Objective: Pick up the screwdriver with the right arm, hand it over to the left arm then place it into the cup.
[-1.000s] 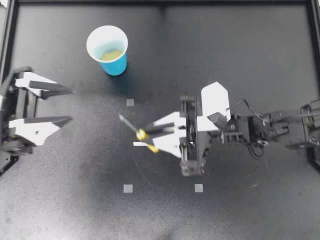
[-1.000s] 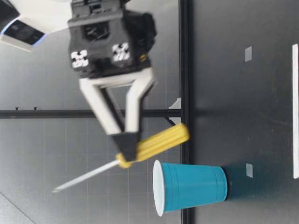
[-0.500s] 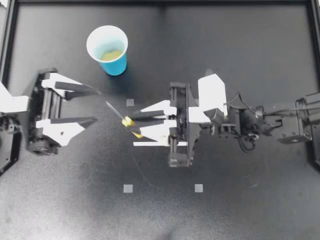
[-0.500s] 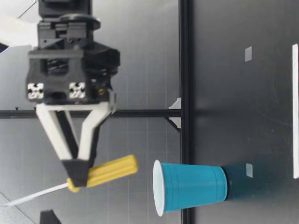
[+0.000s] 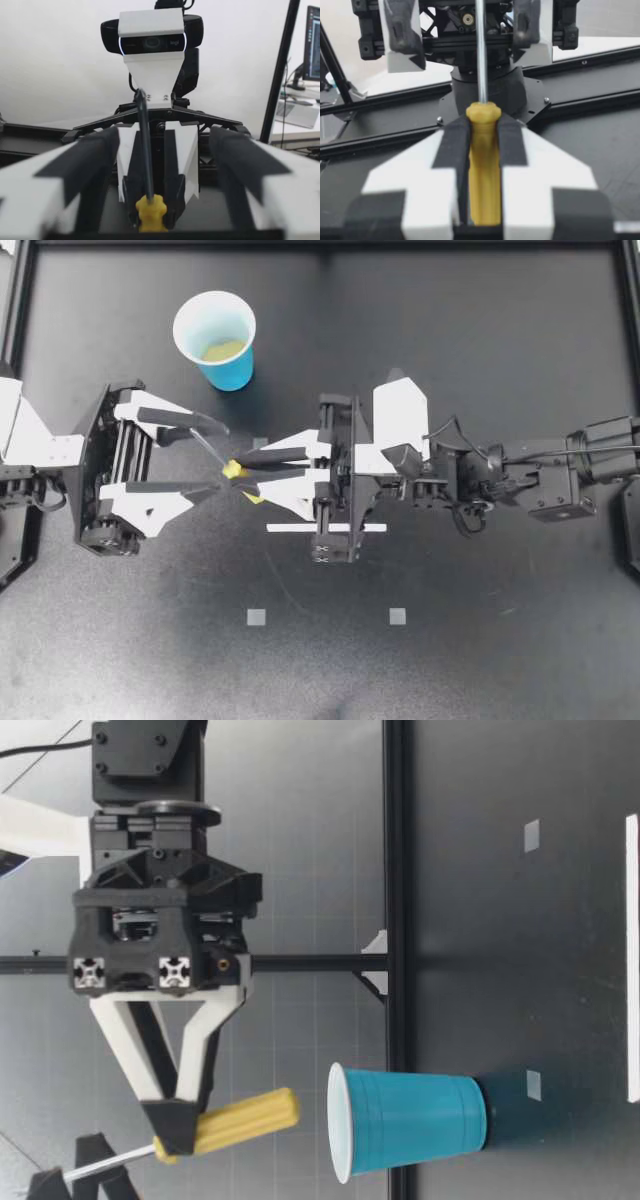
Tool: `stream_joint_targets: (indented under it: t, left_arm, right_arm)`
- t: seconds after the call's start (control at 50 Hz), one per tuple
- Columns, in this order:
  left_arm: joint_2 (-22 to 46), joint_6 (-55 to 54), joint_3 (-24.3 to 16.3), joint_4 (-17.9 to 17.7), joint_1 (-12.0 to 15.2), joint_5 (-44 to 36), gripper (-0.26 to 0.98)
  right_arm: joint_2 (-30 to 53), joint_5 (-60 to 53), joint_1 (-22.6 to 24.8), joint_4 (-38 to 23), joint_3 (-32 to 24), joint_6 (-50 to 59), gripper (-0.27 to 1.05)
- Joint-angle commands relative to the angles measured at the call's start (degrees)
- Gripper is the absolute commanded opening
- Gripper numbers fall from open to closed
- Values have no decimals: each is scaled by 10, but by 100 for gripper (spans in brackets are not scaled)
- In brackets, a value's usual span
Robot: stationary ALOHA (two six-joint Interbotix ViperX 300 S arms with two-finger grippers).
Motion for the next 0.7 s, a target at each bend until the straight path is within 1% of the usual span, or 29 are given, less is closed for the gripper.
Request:
stream_joint_targets:
  t: [0.0,0.12,0.18,0.22,0.28,0.38,0.48,0.58,0.64,0.68]
  left_arm:
    - [-4,0,-12,1,1,-6,46]
    - [-3,0,-11,1,1,-6,22]
    - [-3,-1,-9,-2,1,-5,11]
    - [-3,-1,-9,-2,0,-4,6]
    - [-3,-1,-8,-2,1,-3,2]
    - [-4,-1,-7,-3,0,-3,2]
    - [-3,3,-5,-3,1,-1,2]
    - [-3,12,0,-9,1,-1,2]
    - [-4,24,4,-25,1,-1,2]
    - [-3,34,7,-38,3,-1,2]
  right_arm:
    - [-9,-2,-4,1,-15,1,3]
    - [-9,-2,-4,1,-15,2,3]
    - [-8,-2,-4,1,-14,3,3]
    - [-9,-2,-4,2,-14,3,3]
    - [-9,-2,-4,10,-14,4,4]
    - [-11,-2,-4,16,-14,4,10]
    - [-12,-2,-4,17,-13,4,25]
    - [-12,-2,-4,19,-13,4,48]
    - [-12,-2,-4,25,-13,4,65]
    - [-13,-2,-4,25,-11,1,72]
